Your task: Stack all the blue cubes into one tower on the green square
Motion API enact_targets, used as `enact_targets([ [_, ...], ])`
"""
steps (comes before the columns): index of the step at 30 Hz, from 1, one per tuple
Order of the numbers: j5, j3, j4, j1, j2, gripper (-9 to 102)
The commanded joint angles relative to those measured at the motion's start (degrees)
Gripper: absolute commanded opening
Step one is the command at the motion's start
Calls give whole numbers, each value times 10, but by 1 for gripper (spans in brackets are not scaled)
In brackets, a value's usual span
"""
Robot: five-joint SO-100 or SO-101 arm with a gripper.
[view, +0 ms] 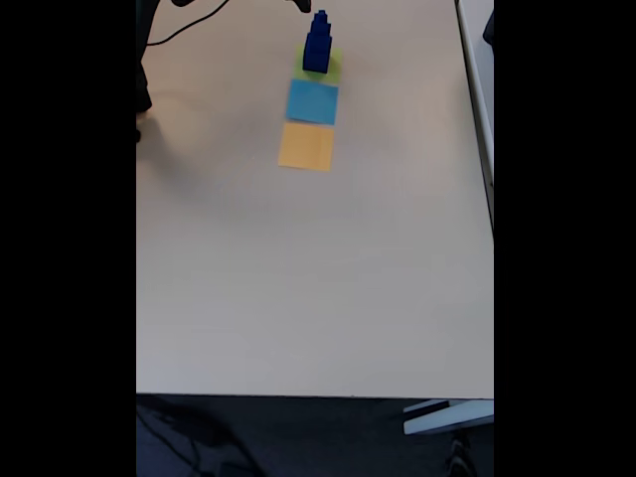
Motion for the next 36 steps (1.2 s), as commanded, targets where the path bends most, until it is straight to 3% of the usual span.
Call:
enact_targets([
  [1, -9, -41, -14, 11, 3, 0],
  [14, -44, -44, -12, 18, 15, 0],
  [23, -104, 95, -31, 29, 124, 0],
  [29, -250, 228, -108, 46, 233, 0],
  [36, -477, 433, -258, 69, 402, 0],
])
